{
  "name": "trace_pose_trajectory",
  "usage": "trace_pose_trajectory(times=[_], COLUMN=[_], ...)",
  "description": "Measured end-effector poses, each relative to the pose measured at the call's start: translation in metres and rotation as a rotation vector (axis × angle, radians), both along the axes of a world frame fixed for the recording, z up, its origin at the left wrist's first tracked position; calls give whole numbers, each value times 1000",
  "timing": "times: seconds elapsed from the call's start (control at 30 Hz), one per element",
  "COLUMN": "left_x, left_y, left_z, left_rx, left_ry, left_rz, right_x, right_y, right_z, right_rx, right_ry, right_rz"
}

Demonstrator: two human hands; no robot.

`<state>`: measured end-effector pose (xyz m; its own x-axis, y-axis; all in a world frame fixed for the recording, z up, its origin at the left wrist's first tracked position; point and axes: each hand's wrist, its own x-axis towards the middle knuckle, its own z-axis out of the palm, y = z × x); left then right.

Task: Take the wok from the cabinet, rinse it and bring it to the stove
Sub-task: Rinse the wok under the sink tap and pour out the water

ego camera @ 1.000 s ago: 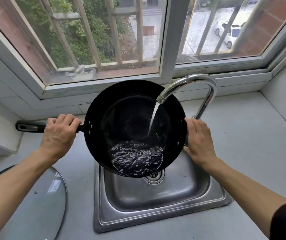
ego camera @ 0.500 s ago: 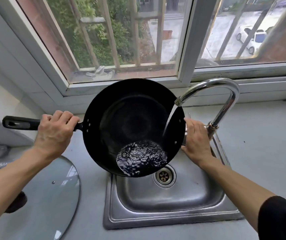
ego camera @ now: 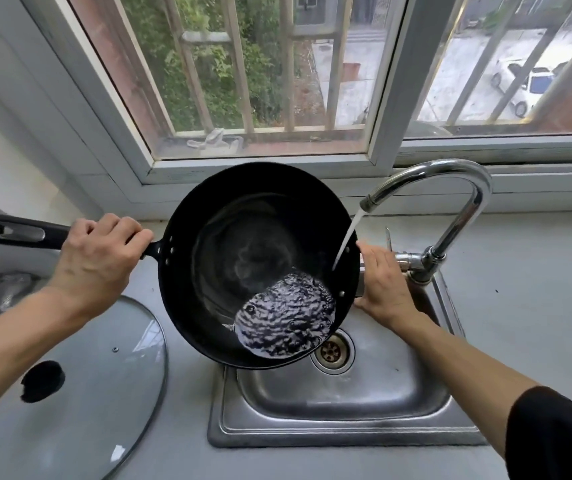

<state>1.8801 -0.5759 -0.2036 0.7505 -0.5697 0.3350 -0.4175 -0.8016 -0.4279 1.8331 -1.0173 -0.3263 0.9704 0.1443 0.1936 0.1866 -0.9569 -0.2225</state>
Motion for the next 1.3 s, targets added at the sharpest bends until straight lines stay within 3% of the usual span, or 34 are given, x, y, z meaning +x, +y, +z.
trace_pose_trajectory(times=[0.33,0.8,1.3], left_x=[-25,-56,-71], left_y=[-5,-7,-39], left_z=[1,-4,-49], left_rx=[2,29,-120], left_ry=[100,281,524], left_rz=[-40,-106,-154], right_x=[-29,-81,-115], right_y=[-11,-29,-82], right_z=[-1,4,70], right_rx=[30,96,-47], right_ry=[97,473,632], right_rz=[109,95,75])
